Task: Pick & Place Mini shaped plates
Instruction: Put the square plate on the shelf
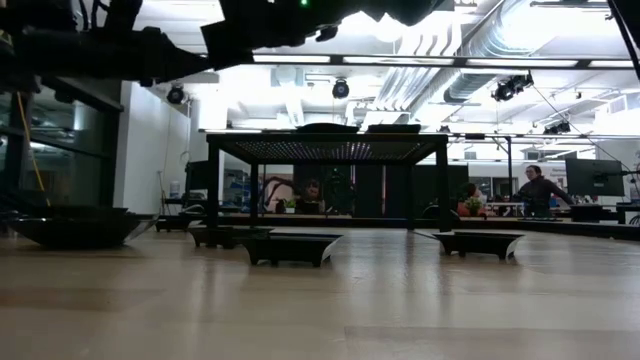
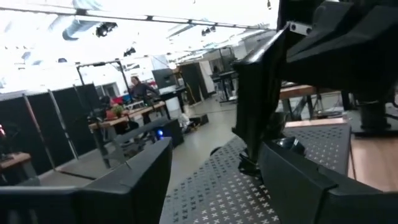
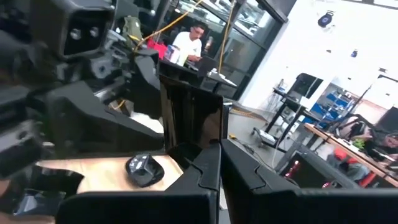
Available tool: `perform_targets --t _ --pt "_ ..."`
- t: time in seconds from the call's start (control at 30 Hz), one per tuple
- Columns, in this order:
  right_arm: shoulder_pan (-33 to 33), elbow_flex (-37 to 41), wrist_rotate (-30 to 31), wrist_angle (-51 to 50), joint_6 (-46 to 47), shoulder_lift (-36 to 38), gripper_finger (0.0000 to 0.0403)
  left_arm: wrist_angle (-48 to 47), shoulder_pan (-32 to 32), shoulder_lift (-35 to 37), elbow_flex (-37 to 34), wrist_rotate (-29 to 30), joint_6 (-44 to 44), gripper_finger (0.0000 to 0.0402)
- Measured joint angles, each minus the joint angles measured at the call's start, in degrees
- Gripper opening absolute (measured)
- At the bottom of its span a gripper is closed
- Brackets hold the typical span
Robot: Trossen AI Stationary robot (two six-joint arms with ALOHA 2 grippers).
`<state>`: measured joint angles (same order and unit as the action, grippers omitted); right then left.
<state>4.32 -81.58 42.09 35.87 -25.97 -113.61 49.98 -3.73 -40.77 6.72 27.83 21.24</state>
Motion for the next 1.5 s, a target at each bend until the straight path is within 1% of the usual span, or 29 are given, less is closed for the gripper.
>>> perform_targets --t 0.23,0.43,0.77,0.9,1.0,1.17,1.3,1.5 --pt "0.24 0.00 -0.83 3.01 -0.37 -1.23 0.0000 2.05 0.00 -0.49 0.00 -0.22 -1.20 0.0224" --pt "0.24 0.00 -2.52 2.94 0.03 -1.24 0.0000 3.12 0.00 -0.48 0.02 -0.28 -2.48 0.0224" --pt "-0.11 0.00 -2.71 3.00 0.19 -1.24 0.0000 2.98 0.00 -0.48 0.02 -0.23 -4.23 0.0224" --pt "-0.22 0.00 -3.40 2.99 0.21 -1.24 0.0000 2.95 -0.02 -0.48 0.02 0.68 -5.06 0.0220" --pt "-0.22 0.00 -3.42 2.99 0.20 -1.24 0.0000 2.61 0.00 -0.48 0.02 0.76 -5.06 0.0196" --pt "-0.24 0.00 -3.41 2.96 0.19 -1.24 0.0000 2.14 0.00 -0.48 0.02 0.54 -5.25 0.0137" --pt "-0.22 -0.02 -3.39 2.99 0.19 -1.24 0.0000 2.22 0.00 -0.48 0.02 -0.48 -5.25 0.0099" --pt "-0.22 -0.04 -3.78 2.96 0.19 -1.24 0.0000 2.26 0.00 -0.48 0.04 -0.50 -5.28 0.0066"
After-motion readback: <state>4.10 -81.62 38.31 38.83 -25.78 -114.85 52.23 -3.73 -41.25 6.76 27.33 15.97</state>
